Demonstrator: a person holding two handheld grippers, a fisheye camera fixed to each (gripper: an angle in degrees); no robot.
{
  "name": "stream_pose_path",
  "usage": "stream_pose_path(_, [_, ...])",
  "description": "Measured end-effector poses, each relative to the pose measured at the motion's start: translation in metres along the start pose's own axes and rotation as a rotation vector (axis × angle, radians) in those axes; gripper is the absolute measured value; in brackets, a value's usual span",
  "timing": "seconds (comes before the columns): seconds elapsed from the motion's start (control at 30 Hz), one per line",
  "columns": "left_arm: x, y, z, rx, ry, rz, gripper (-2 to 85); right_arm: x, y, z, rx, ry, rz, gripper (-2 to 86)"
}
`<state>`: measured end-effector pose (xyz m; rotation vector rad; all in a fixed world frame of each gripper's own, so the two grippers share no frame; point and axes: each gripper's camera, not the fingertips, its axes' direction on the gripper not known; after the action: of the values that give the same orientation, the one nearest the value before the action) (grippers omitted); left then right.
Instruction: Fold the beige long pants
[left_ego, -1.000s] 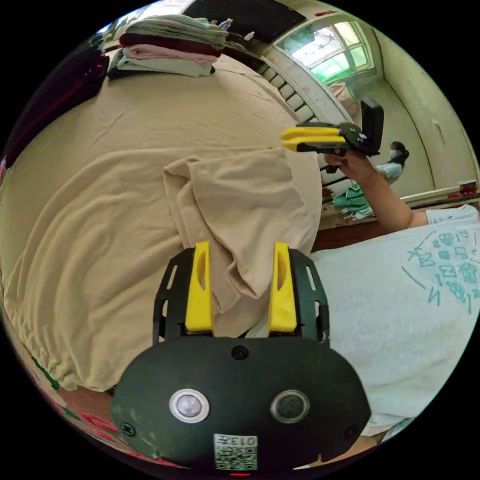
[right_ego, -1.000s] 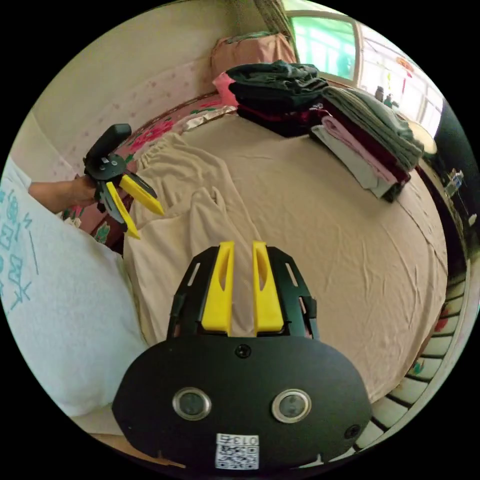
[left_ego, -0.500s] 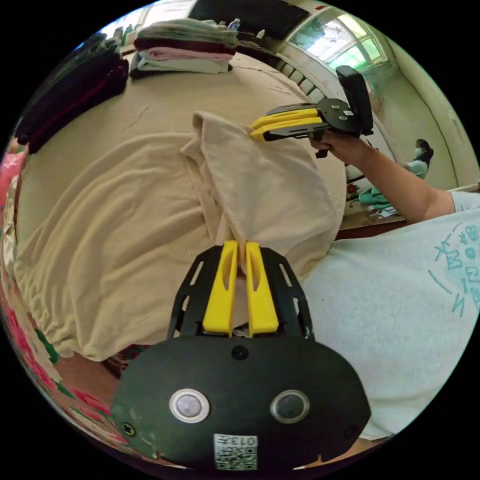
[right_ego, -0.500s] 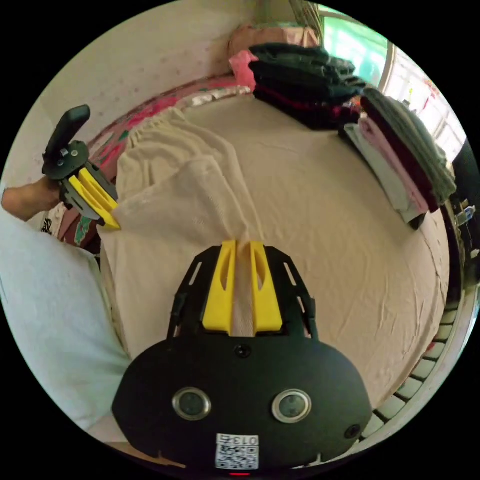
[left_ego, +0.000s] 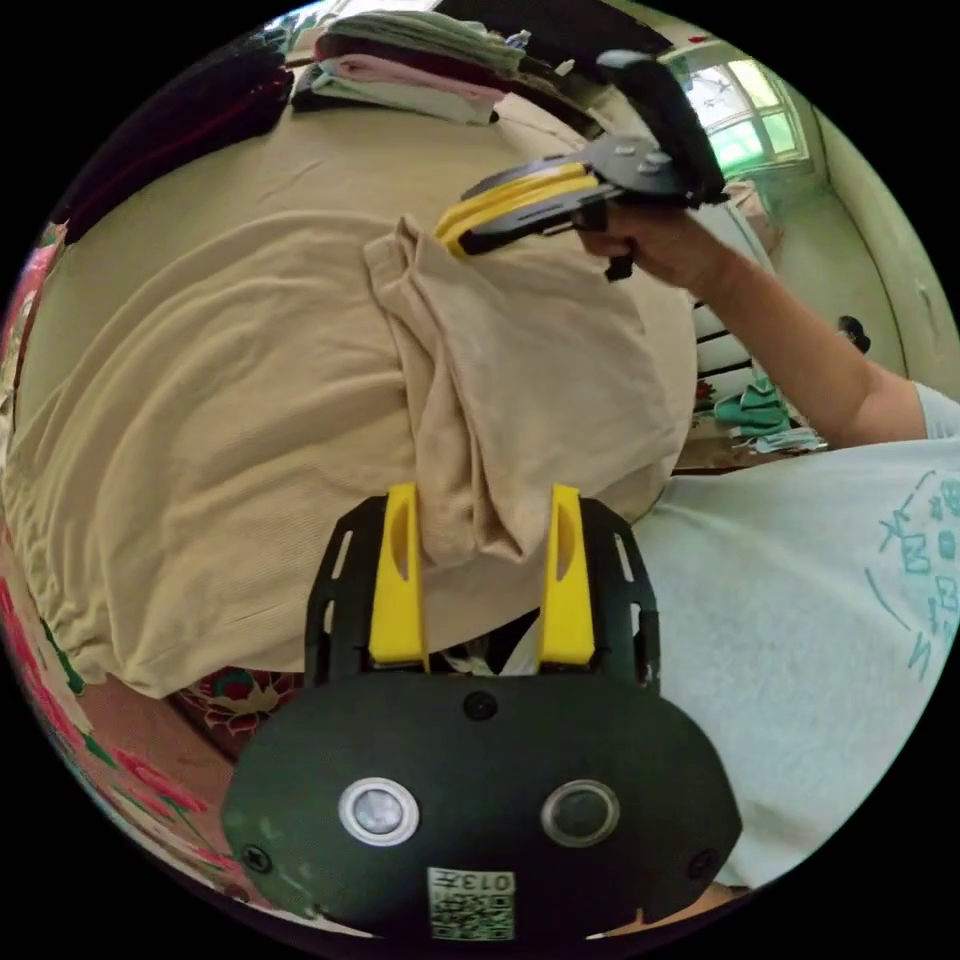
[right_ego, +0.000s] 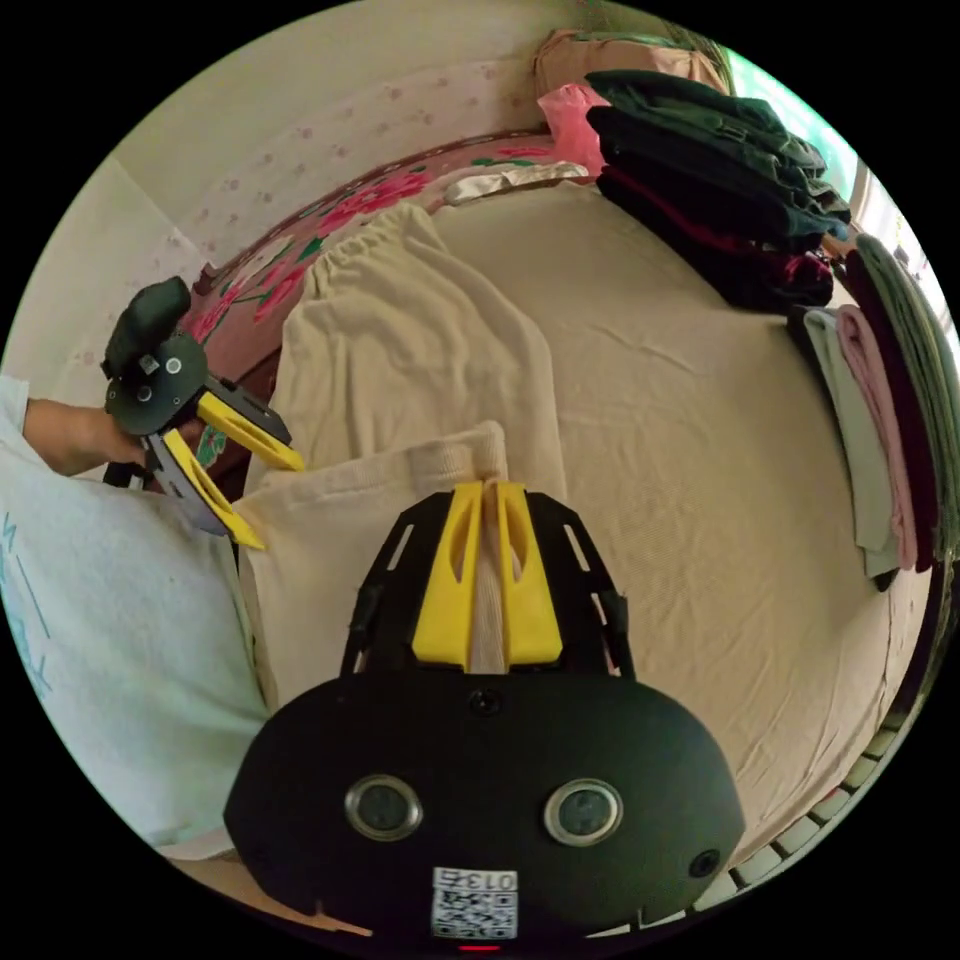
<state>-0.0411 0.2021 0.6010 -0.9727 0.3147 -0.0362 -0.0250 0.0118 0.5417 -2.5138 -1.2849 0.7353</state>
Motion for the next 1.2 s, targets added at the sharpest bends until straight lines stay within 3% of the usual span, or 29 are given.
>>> stream_pose_path(0.07, [-0.002,0.000,0.006,-0.043,-0.052,0.012,7.7,-0.009,0.001,-0.005,-0.010,0.033,-0.038,3.4])
stream_pose_path(0.13, [-0.004,0.002,-0.003,-0.050,0.087,-0.004,4.8,-0.017,0.009,-0.021,0.046,0.068,-0.075,3.2])
stream_pose_path(0.17, [0.000,0.006,-0.011,-0.013,0.074,-0.001,4.6,-0.024,0.016,-0.033,0.108,0.098,-0.099,3.3])
stream_pose_path(0.3, [0.047,0.036,-0.047,0.164,-0.232,0.046,5.9,-0.037,0.034,-0.051,0.314,0.187,-0.104,4.6])
stream_pose_path(0.37, [0.036,0.052,-0.033,0.181,-0.174,-0.072,7.7,-0.028,0.022,-0.025,0.184,0.108,-0.057,6.0])
stream_pose_path(0.43, [0.009,0.063,-0.013,0.042,-0.007,-0.180,9.1,-0.026,0.015,-0.012,0.062,0.076,-0.034,5.9])
stream_pose_path(0.57, [-0.009,0.086,-0.031,0.129,-0.027,-0.262,10.6,-0.020,0.045,-0.059,0.248,0.199,0.136,4.5])
stream_pose_path(0.7, [0.020,0.081,-0.056,0.282,-0.150,-0.069,10.4,-0.023,0.092,-0.084,0.233,0.364,0.242,3.2])
stream_pose_path(0.83, [0.047,0.051,-0.028,0.206,-0.219,0.151,11.3,-0.024,0.150,-0.076,0.103,0.540,0.368,5.0])
stream_pose_path(1.0, [0.007,0.005,-0.024,0.253,-0.251,0.070,16.2,-0.012,0.176,-0.061,0.094,0.287,0.424,7.3])
stream_pose_path(1.2, [-0.025,-0.044,-0.010,0.038,-0.163,0.066,5.7,0.017,0.185,-0.039,0.030,0.125,0.483,3.6])
